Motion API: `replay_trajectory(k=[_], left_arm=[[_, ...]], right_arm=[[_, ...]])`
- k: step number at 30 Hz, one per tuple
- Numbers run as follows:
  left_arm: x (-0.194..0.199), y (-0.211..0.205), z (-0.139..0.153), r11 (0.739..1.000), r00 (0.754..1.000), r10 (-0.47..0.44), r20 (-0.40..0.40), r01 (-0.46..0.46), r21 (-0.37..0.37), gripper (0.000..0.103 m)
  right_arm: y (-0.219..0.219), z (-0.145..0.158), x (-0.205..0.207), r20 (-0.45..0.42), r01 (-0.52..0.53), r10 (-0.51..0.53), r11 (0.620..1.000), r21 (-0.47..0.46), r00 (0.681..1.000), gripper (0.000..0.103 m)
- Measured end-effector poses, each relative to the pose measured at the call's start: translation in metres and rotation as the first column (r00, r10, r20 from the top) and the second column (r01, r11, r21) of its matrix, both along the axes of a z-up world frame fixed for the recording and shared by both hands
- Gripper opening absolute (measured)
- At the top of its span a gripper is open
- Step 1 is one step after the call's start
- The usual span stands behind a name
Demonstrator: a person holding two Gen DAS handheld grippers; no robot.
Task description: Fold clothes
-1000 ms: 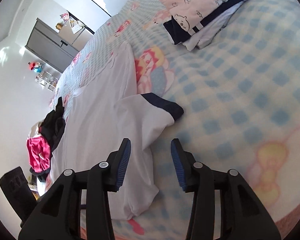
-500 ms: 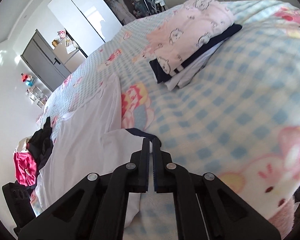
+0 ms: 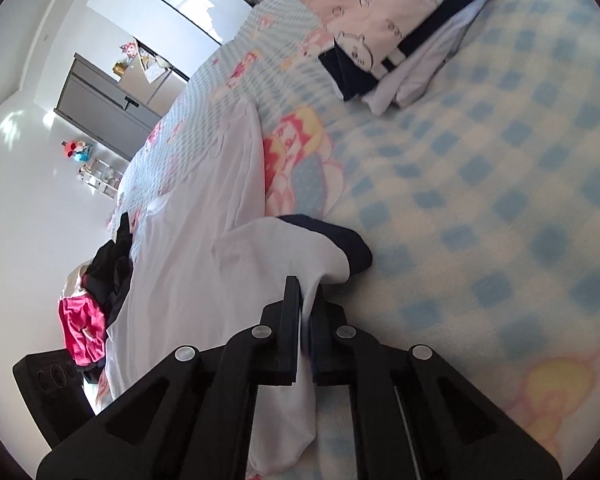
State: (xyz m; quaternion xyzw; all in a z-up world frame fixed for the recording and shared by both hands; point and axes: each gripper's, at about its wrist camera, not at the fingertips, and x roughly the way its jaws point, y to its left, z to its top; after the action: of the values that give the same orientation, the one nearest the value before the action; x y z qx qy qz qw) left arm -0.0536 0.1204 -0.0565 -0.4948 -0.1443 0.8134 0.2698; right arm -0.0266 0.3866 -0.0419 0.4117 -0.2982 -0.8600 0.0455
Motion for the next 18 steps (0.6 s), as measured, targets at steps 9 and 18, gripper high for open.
replay_trajectory(k=[9,18], left_arm=[[0.011,-0.005,-0.01,0.999,0.999,0.02,0.032,-0.021,0.029,0.033],[0.009,-0.003,-0.005,1.0,1.0,0.013,0.028,-0.014,0.028,0.034]], right_arm=[[0.022,0.016,0.037,-0.023,0.061,-0.058,0.987,0.148,0.998,0.001],[0.009,-0.003,0.001,0.01,-0.025,0.025,0.999,-0.047,1.0,0.063]])
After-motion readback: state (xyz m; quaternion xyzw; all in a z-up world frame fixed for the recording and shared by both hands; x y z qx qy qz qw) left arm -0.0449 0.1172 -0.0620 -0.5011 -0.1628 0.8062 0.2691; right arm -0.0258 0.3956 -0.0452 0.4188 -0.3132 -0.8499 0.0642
